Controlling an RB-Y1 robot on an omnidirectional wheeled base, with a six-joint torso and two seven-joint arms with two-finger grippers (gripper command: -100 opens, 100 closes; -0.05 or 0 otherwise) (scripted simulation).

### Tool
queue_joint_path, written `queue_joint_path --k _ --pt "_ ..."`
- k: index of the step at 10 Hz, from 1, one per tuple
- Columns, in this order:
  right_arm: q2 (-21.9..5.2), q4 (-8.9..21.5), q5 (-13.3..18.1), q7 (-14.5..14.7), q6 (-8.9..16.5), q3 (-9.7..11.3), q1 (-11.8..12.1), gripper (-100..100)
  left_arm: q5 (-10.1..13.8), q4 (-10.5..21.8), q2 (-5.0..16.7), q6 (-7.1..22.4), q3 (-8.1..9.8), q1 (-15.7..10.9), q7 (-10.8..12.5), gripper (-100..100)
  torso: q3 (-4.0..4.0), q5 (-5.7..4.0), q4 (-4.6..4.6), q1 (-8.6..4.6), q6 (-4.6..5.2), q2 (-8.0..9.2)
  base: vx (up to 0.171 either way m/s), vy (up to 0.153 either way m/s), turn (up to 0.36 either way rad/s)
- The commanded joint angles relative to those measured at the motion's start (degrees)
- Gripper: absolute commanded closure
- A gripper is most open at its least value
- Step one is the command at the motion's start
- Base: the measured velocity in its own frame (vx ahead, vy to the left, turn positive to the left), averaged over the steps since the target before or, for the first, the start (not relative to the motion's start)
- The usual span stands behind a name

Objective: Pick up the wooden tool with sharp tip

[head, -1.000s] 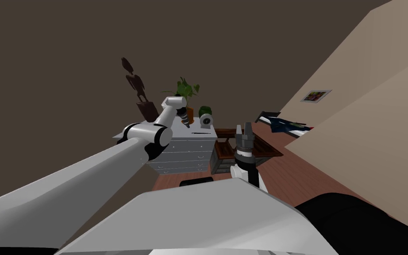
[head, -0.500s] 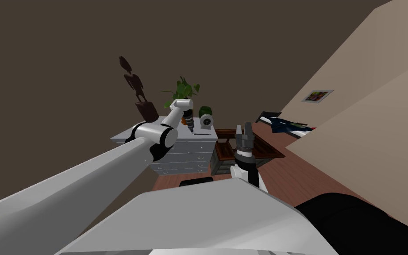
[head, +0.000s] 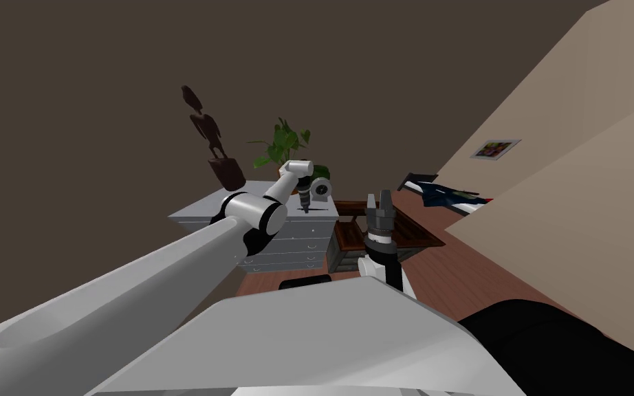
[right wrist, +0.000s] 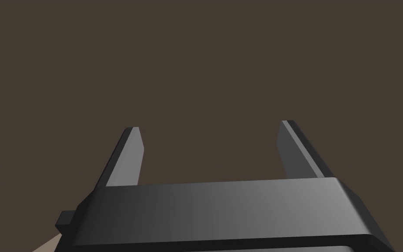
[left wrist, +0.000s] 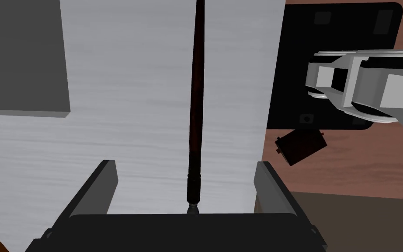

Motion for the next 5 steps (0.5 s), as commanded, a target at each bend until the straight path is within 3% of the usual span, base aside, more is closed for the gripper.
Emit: queue_joint_path --k 1,2,3,5 --pt "0.00 0.00 0.00 0.00 0.00 0.00 0.00 0 0.00 0.00 0.00 0.00 0.00 0.00 0.00 -100 0.00 0.00 0.00 0.00 0.00 0.00 0.000 0.000 0.000" --pt "0.00 0.00 0.00 0.00 0.00 0.00 0.00 0 -0.02 -0.27 -0.13 0.34 -0.04 0.10 0.12 0 0.01 0.01 0.01 0.03 -0.01 0.02 0.000 0.000 0.000" --pt "0.00 0.00 0.00 0.00 0.00 0.00 0.00 0 -0.26 0.39 0.32 -1.31 -0.18 1.39 -0.31 -100 0.02 0.01 0.01 0.05 -0.01 0.02 -0.008 -0.010 -0.104" --pt "0.00 0.00 0.00 0.00 0.00 0.00 0.00 0 -0.45 0.88 0.68 -2.61 -0.30 2.44 -0.64 -100 0.04 0.00 0.02 0.01 -0.01 0.06 -0.014 -0.014 -0.055"
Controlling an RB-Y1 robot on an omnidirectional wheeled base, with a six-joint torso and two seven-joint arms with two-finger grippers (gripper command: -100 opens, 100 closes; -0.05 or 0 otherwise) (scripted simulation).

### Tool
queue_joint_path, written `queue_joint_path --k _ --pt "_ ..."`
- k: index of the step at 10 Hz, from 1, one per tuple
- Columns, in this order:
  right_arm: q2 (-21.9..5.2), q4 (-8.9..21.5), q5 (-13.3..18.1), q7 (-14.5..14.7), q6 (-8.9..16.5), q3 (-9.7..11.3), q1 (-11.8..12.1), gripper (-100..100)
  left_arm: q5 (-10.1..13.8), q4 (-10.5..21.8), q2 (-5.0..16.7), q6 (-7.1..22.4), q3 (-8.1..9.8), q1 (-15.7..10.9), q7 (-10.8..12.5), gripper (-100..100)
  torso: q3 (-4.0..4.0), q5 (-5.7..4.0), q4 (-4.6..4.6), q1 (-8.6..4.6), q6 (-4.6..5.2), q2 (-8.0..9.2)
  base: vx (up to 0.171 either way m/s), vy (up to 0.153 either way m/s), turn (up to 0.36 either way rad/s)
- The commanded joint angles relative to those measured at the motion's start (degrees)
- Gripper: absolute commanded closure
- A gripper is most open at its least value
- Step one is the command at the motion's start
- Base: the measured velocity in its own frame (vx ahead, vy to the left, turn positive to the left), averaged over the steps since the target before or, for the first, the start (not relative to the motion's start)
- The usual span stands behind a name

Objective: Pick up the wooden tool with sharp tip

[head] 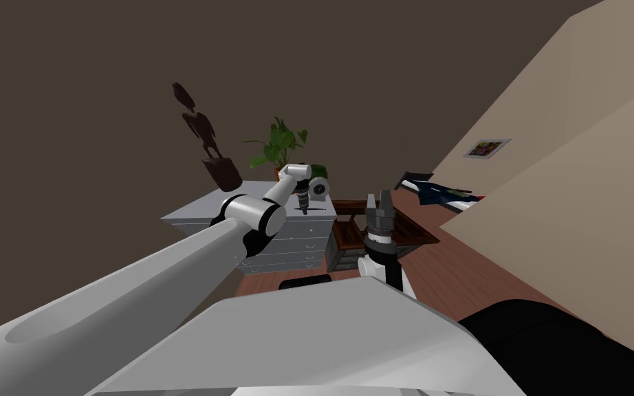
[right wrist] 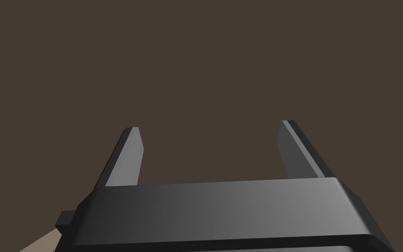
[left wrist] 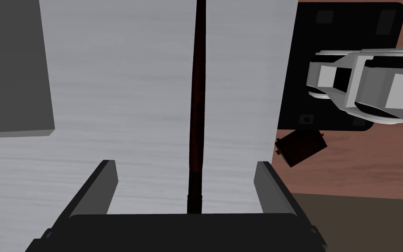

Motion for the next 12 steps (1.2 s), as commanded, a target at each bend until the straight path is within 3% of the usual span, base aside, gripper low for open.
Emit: queue_joint_path --k 1,2,6,7,8,11,12 --pt "0.00 0.00 0.00 0.00 0.00 0.00 0.00 0 0.00 0.00 0.00 0.00 0.00 0.00 0.00 -100 0.00 0.00 0.00 0.00 0.00 0.00 -0.008 -0.006 -0.010" --pt "0.00 0.00 0.00 0.00 0.00 0.00 0.00 0 -0.01 0.16 0.01 -0.35 -0.01 0.04 -0.05 100 0.00 0.00 0.01 0.03 -0.01 -0.01 0.000 0.000 0.000" --pt "0.00 0.00 0.00 0.00 0.00 0.00 0.00 0 0.00 0.14 0.00 -0.28 0.00 0.03 -0.05 100 -0.06 0.01 -0.03 0.05 -0.01 -0.10 0.000 0.000 0.000" --pt "0.00 0.00 0.00 0.00 0.00 0.00 0.00 0 0.00 0.14 0.00 -0.28 0.00 0.03 -0.05 0 -0.07 0.01 -0.03 0.05 -0.01 -0.11 0.000 0.000 0.000" --pt "0.00 0.00 0.00 0.00 0.00 0.00 0.00 0 0.21 -1.01 -0.29 1.56 0.13 -0.96 0.28 100 -0.07 0.01 -0.03 0.05 -0.01 -0.11 0.008 0.010 0.115" --pt "0.00 0.00 0.00 0.00 0.00 0.00 0.01 0 0.25 -0.92 -0.38 1.53 0.15 -1.22 0.30 100 -0.07 0.03 -0.02 0.10 -0.03 -0.14 0.012 0.008 0.027" --pt "0.00 0.00 0.00 0.00 0.00 0.00 0.00 0 0.25 -1.10 -0.41 1.79 0.14 -1.23 0.37 0 -0.08 0.02 -0.04 0.09 -0.02 -0.13 0.000 0.000 0.000"
